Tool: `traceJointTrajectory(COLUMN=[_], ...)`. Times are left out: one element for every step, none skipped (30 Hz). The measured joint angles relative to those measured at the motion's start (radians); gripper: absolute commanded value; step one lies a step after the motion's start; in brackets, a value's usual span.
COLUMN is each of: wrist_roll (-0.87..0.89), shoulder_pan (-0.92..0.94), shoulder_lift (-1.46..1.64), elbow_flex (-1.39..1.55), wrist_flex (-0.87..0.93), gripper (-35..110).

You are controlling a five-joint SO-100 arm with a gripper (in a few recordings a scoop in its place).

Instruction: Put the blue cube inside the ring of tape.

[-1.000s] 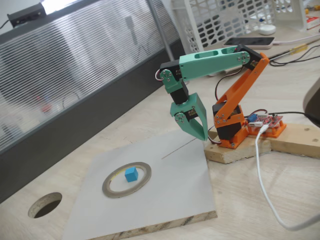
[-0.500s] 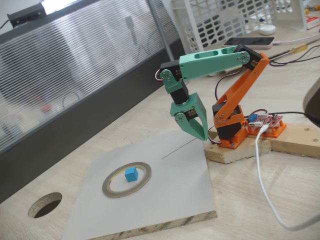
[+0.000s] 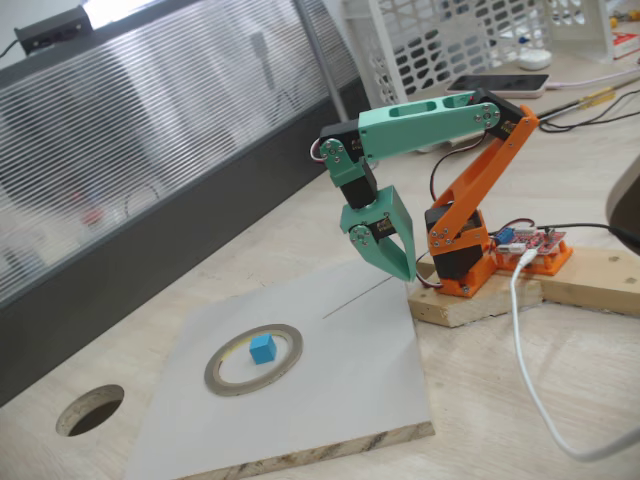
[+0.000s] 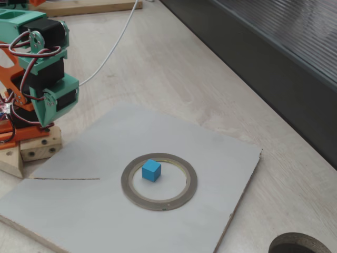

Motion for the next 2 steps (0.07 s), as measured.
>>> traceJointTrajectory(wrist_roll=[0.000,0.000], shoulder_pan=[0.000,0.000], shoulder_lift=[0.000,0.000], elbow_flex=[0.000,0.000], wrist_flex=[0.000,0.000], gripper=[0,0])
